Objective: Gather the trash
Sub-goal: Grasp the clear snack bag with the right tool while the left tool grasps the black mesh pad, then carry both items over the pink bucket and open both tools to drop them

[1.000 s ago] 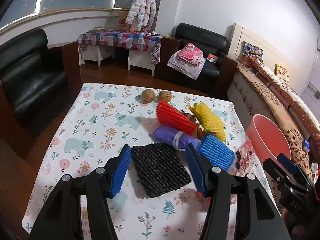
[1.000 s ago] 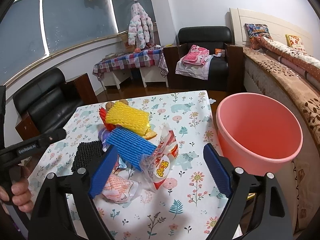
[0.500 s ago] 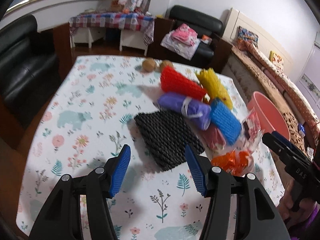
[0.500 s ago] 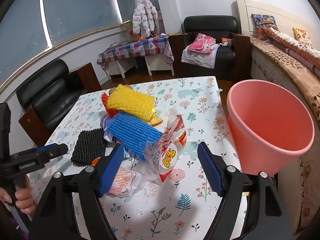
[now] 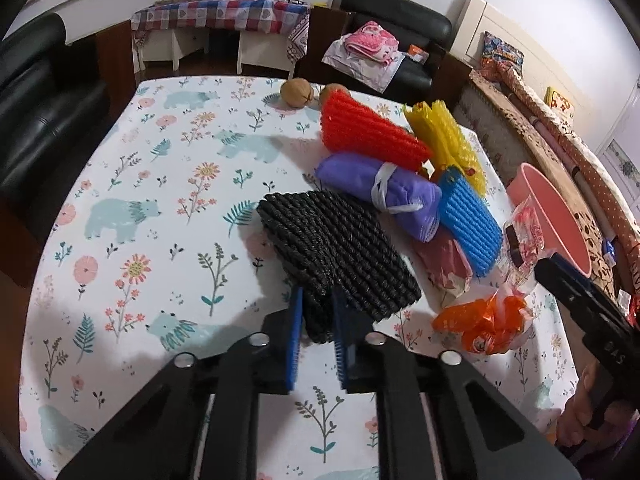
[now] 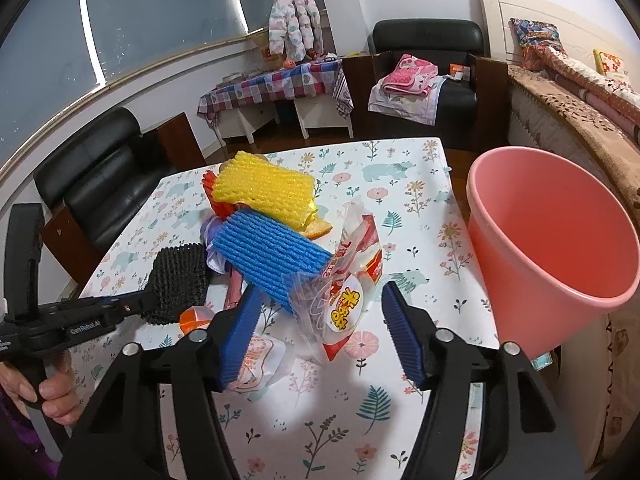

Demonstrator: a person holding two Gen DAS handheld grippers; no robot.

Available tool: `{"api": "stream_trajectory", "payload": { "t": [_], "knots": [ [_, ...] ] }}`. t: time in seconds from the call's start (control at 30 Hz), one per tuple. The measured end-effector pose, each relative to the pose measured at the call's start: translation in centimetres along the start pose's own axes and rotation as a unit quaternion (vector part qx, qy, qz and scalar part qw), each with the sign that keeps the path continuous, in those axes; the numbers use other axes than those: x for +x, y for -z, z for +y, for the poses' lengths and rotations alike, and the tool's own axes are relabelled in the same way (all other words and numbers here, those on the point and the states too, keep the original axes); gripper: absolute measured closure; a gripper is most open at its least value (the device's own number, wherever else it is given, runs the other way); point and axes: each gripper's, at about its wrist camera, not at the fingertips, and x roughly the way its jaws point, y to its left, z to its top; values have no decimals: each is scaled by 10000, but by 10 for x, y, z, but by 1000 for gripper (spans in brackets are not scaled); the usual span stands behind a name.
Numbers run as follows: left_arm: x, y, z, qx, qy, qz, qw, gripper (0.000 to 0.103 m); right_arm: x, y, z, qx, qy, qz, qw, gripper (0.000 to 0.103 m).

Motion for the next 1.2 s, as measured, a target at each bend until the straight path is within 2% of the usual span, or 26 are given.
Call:
{"api": "stream_trajectory", "payload": {
  "t": [0.13, 0.2, 0.3, 0.87, 1.03, 1.2],
  "knots": [
    [-10, -1, 3, 1, -12, -123, 9999, 92, 5, -1, 0, 1, -49, 100, 9999, 57],
    [-14, -2, 5, -32, 4, -169, 9999, 92, 6, -1, -1, -1, -62, 154, 9999, 71],
    [-20, -4, 6, -58, 41, -240, 9997, 92, 5, -1, -2, 28, -118, 163, 9998, 81],
    [-76, -19, -9, 42, 225, -899, 9957, 93, -20, -10, -13, 173, -296, -374, 9987, 82],
    [-81, -25, -33, 237, 413, -1030, 9935, 93, -34, -14, -25, 260, -242, -616, 9975, 82],
    [-81, -36, -64, 464, 687, -1090, 9906, 93, -49, -20, -47, 420, -3, -873, 9953, 82]
  ]
}}
